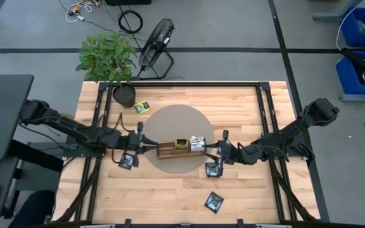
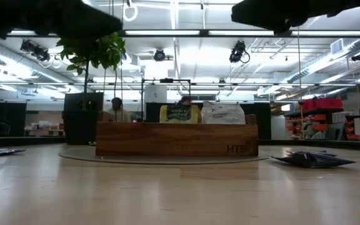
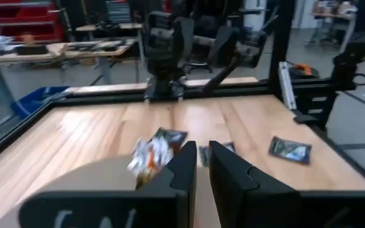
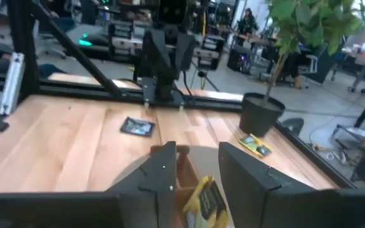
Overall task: Pick & Place Tea
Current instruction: Put the yellow tea bag into the middle section of the wooden organizer
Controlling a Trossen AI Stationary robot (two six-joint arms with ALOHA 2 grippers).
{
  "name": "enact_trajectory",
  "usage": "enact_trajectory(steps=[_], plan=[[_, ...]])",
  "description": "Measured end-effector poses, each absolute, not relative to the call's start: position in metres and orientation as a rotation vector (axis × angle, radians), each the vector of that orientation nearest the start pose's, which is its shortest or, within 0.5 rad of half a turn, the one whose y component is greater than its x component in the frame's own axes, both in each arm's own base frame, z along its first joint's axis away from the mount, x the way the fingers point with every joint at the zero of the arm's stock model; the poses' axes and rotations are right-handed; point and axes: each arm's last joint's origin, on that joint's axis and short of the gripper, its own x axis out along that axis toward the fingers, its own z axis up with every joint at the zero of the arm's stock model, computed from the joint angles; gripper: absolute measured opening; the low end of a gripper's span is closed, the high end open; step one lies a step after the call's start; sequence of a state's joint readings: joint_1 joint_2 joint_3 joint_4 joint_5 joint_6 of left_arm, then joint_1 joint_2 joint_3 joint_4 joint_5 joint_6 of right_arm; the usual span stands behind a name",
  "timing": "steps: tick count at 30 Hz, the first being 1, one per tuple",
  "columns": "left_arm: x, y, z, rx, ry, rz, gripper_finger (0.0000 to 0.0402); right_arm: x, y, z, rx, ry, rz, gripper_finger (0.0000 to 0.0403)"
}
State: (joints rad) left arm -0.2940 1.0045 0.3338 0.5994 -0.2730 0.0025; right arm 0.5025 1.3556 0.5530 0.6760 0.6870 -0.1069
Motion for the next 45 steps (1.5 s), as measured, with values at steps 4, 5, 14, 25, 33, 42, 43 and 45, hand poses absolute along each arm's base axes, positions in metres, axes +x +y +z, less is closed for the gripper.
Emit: enact_trajectory(steps=[4,5,14,25,33,42,43,45], plan=[[0.177,-0.045,0.201,-0.013,0.050,0.025,0.0044,0.244,0.108,0.213,-0.163,0.139,-0.195,0.0126],[0.174,-0.044,0.199,-0.023,0.049,0.028,0.0044,0.244,0.107,0.212,-0.157,0.147,-0.199,0.0126],[0.148,-0.040,0.185,-0.018,0.011,-0.004,0.0044,0.241,0.096,0.196,-0.157,0.193,-0.170,0.0126],[0.133,-0.040,0.172,-0.028,0.030,-0.039,0.0044,0.188,0.060,0.183,-0.050,0.067,-0.222,0.0126],[0.126,-0.033,0.173,-0.026,0.041,0.033,0.0044,0.155,0.044,0.201,-0.069,0.114,-0.307,0.0126],[0.121,-0.015,0.171,0.007,0.071,0.250,0.0044,0.143,0.033,0.193,-0.057,0.222,-0.374,0.0126],[0.121,-0.012,0.171,0.006,0.071,0.286,0.0044,0.143,0.032,0.193,-0.055,0.227,-0.382,0.0126],[0.121,-0.007,0.170,-0.001,0.077,0.346,0.0044,0.144,0.030,0.192,-0.050,0.231,-0.398,0.0126]])
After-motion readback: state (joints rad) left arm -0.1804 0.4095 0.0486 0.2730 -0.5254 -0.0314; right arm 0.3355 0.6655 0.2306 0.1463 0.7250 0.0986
